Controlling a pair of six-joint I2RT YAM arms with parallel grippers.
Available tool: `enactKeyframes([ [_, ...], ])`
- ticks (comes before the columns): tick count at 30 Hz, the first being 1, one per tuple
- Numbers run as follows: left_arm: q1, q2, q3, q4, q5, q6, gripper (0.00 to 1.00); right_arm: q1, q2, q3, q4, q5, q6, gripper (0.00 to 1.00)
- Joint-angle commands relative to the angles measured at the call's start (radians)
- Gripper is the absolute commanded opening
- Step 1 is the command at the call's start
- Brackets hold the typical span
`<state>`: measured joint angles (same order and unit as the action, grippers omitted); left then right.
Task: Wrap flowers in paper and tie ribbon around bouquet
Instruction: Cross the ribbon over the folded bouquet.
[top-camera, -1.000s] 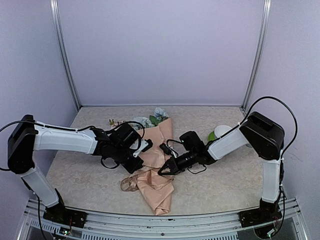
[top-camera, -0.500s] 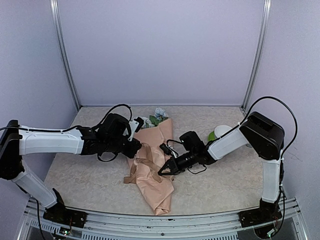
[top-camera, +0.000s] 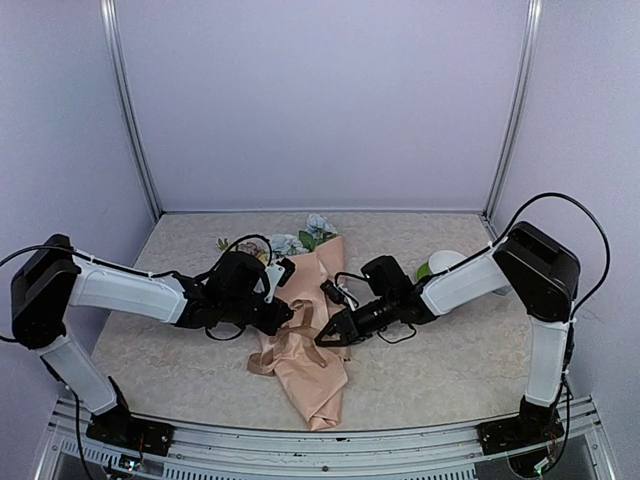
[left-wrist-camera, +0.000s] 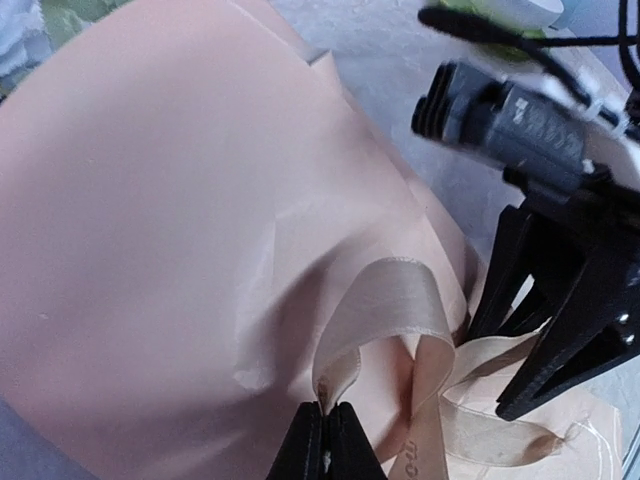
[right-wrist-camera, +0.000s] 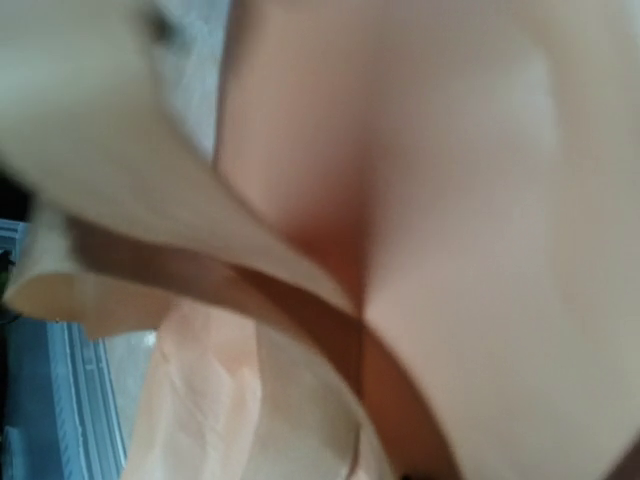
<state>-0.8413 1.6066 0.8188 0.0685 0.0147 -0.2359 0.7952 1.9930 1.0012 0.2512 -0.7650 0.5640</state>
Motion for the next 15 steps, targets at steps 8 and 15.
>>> enactKeyframes([
  [8,0.001,0.192,0.029,0.112,0.115,-0.054,0.05,-0.045,-0.149,-0.020,-0.135,0.080,-0.065,0.41],
  [15,0.004,0.210,0.032,0.111,0.125,-0.046,0.05,-0.074,-0.293,0.046,-0.319,0.258,-0.149,0.41],
])
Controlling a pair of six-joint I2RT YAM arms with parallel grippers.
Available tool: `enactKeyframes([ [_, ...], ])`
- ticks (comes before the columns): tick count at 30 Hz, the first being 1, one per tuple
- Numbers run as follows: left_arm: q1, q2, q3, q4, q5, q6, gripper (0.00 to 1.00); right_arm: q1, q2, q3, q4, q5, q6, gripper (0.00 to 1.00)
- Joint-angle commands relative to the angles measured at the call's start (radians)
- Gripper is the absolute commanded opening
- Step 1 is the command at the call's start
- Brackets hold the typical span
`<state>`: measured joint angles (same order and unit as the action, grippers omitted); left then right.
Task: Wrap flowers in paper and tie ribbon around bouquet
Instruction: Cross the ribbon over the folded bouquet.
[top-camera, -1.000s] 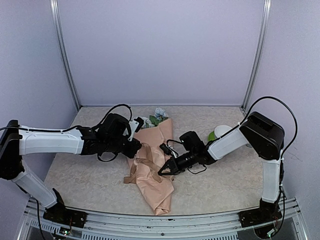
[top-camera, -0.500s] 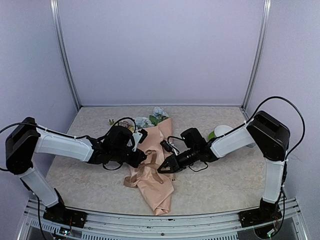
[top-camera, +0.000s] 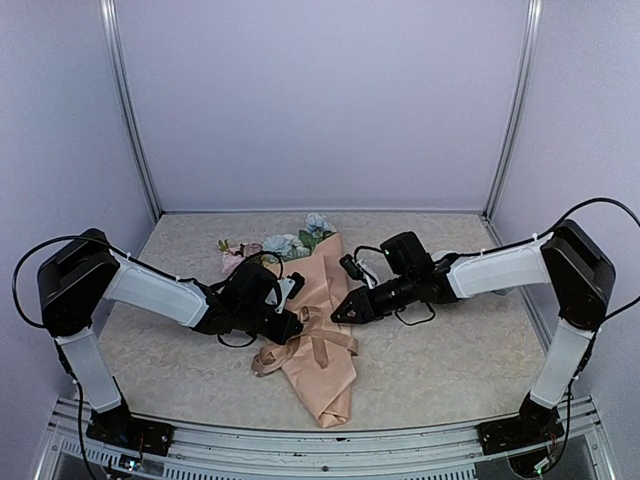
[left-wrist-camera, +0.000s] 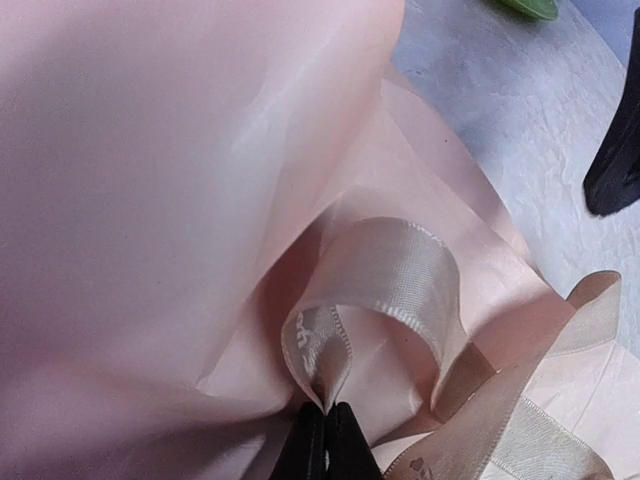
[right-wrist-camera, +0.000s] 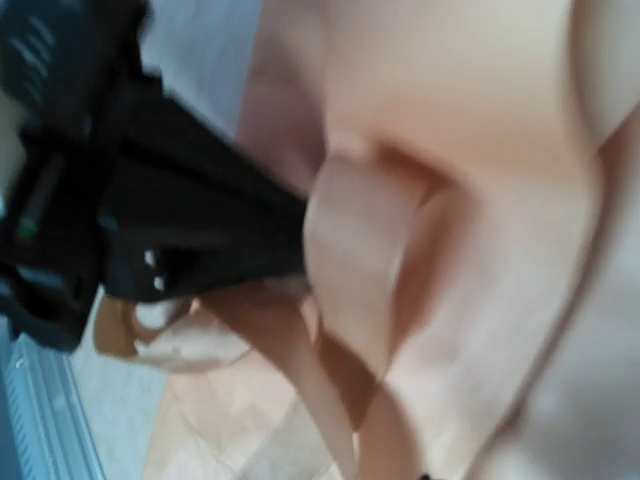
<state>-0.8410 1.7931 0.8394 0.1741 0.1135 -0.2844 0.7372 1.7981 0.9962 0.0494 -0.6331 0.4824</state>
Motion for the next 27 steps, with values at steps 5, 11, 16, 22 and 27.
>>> enactKeyframes([
  [5,0.010,0.027,0.009,0.008,0.037,0.005,0.05,-0.009,-0.086,0.038,0.018,0.040,-0.005,0.34],
  [11,0.014,0.010,0.013,0.001,0.039,0.008,0.05,0.020,0.090,0.120,0.071,-0.001,0.043,0.35],
  [16,0.014,0.008,0.013,-0.009,0.041,0.014,0.05,0.036,0.192,0.186,0.081,-0.018,0.042,0.44],
  [22,0.015,0.006,0.017,-0.012,0.039,0.016,0.05,0.040,0.253,0.187,0.137,-0.054,0.064,0.31],
  [27,0.019,-0.004,0.020,-0.023,0.027,0.024,0.07,0.040,0.250,0.144,0.220,-0.139,0.101,0.07],
])
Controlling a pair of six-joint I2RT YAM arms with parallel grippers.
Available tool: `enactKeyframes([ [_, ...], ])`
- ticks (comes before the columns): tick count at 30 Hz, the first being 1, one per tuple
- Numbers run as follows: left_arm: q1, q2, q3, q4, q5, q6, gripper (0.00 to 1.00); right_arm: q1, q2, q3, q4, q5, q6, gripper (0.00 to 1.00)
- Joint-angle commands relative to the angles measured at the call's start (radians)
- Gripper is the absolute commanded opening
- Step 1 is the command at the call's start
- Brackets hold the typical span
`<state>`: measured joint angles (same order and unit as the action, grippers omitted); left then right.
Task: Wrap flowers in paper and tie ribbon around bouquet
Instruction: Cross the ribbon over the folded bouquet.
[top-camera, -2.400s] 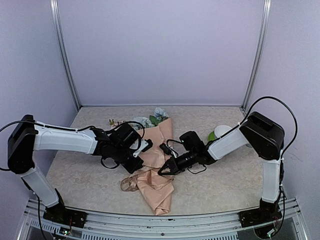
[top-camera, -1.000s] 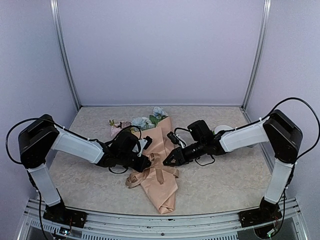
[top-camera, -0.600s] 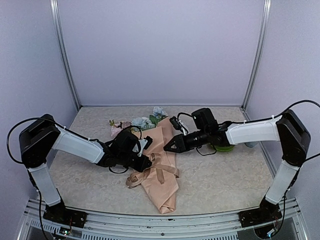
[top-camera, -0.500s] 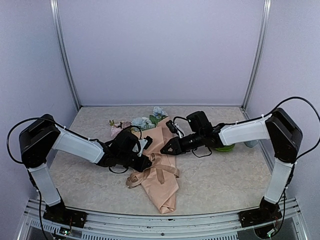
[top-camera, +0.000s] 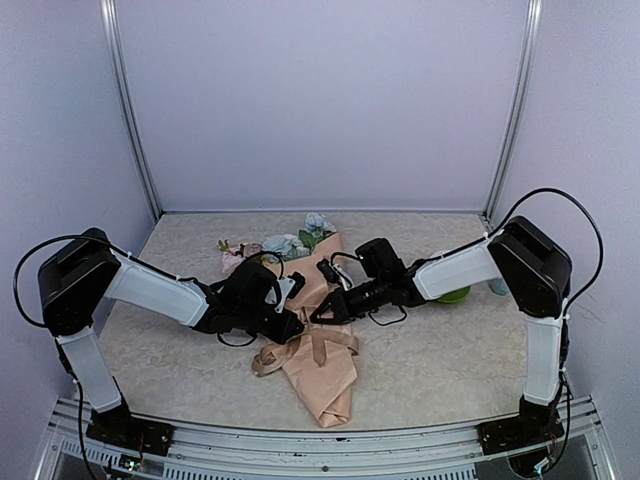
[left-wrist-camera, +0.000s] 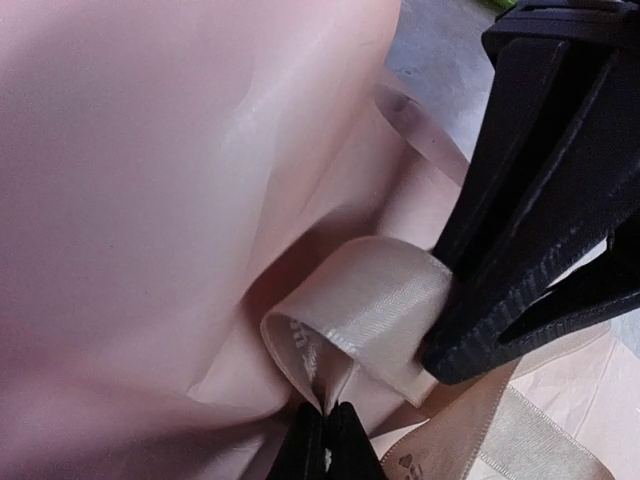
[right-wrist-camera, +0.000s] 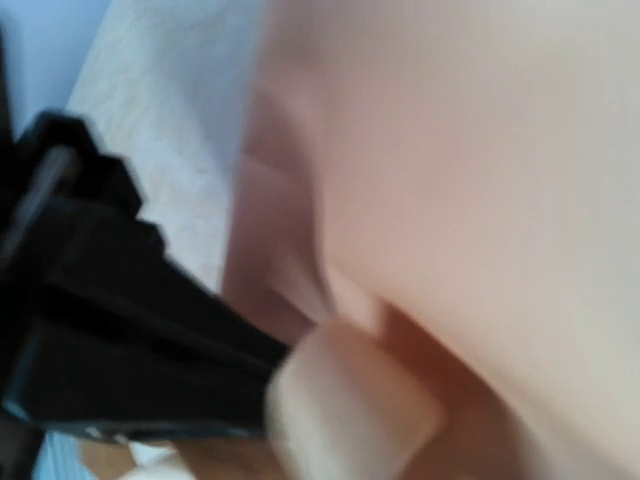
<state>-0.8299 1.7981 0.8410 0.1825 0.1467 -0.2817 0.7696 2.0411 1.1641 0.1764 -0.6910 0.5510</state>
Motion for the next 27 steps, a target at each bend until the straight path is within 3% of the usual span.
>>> enactKeyframes([
  [1,0.009,-0.015,0.017,-0.034,-0.007,0.023,0.10,0.006,0.002,-0.035,0.101,-0.086,0.035,0.01],
  [6,0.009,-0.097,0.014,-0.034,-0.027,0.033,0.35,-0.040,-0.028,-0.119,0.146,-0.059,0.064,0.00],
  [11,0.008,-0.193,0.024,-0.063,-0.029,0.079,0.50,-0.059,-0.038,-0.152,0.159,-0.057,0.062,0.00],
  [16,0.009,-0.299,0.054,-0.279,-0.062,0.035,0.51,-0.067,-0.044,-0.169,0.161,-0.042,0.068,0.00],
  [19,-0.012,-0.373,0.049,-0.439,-0.088,-0.052,0.46,-0.069,-0.040,-0.171,0.160,-0.046,0.067,0.00],
  [22,-0.078,-0.452,-0.014,-0.485,-0.117,-0.081,0.42,-0.069,-0.031,-0.170,0.167,-0.048,0.068,0.00],
  [27,-0.066,-0.505,-0.086,-0.581,-0.208,-0.183,0.54,-0.071,-0.033,-0.171,0.174,-0.045,0.075,0.00],
])
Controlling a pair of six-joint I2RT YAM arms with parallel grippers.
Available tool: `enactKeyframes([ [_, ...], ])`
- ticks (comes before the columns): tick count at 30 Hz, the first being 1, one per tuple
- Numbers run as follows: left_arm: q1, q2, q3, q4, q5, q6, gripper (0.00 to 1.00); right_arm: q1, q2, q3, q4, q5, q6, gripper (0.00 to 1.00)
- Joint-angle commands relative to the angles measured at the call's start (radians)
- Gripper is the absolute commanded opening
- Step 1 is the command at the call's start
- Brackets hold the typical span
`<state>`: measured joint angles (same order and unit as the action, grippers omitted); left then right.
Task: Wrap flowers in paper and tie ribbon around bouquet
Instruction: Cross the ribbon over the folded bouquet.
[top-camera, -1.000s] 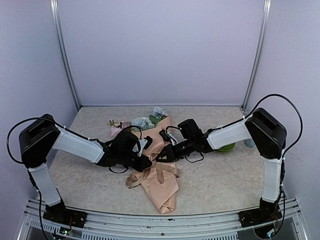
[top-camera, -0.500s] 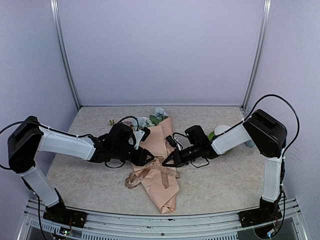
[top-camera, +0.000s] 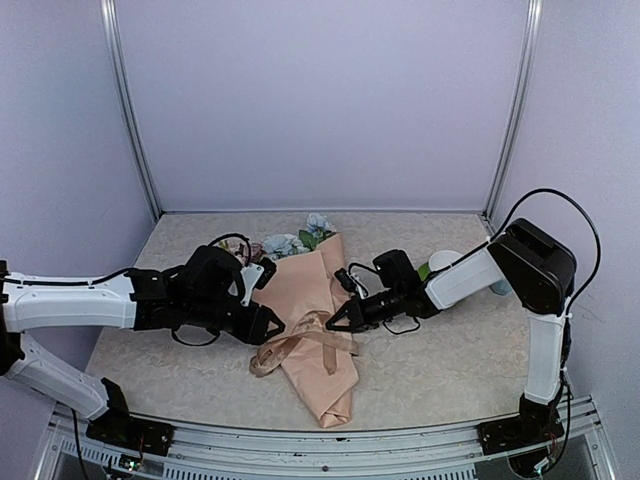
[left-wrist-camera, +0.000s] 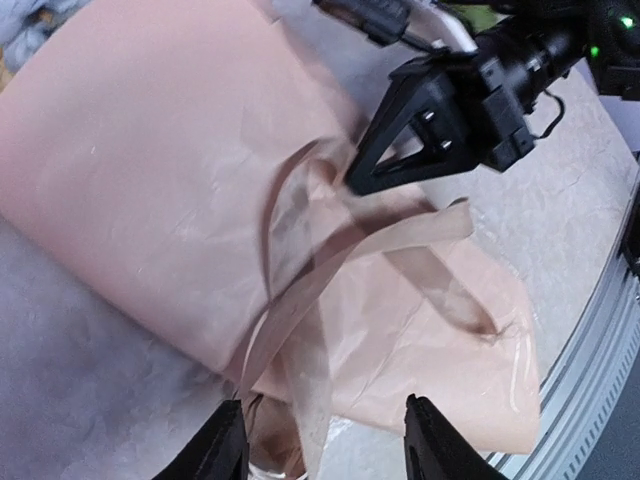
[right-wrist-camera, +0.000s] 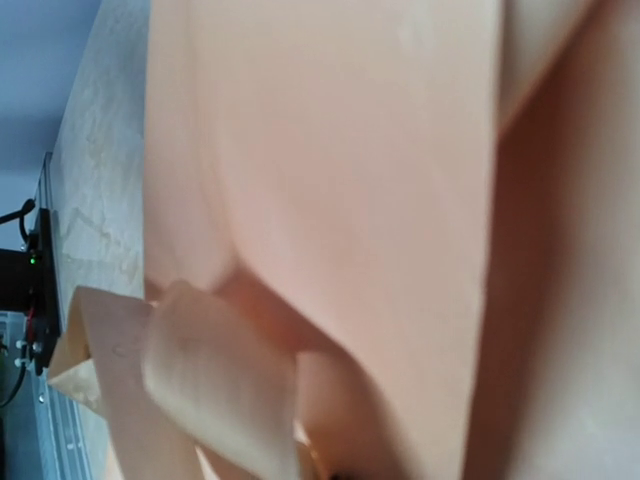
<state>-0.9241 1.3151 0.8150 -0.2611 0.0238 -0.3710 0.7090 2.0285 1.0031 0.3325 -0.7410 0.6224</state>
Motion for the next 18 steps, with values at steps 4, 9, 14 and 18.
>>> enactKeyframes([
  [4,0.077,-0.012,-0.108,-0.100,-0.037,-0.095,0.54,-0.011,-0.020,-0.015,0.015,0.002,0.002,0.00],
  [9,0.082,0.082,-0.112,-0.066,0.006,-0.068,0.56,-0.011,-0.027,-0.021,0.012,0.003,-0.004,0.00],
  [14,0.080,0.151,-0.103,0.001,0.039,-0.044,0.48,-0.011,-0.033,-0.023,0.010,0.005,-0.007,0.00],
  [18,0.079,0.168,-0.088,0.004,0.024,-0.024,0.18,-0.013,-0.035,-0.030,0.010,0.005,-0.009,0.00],
])
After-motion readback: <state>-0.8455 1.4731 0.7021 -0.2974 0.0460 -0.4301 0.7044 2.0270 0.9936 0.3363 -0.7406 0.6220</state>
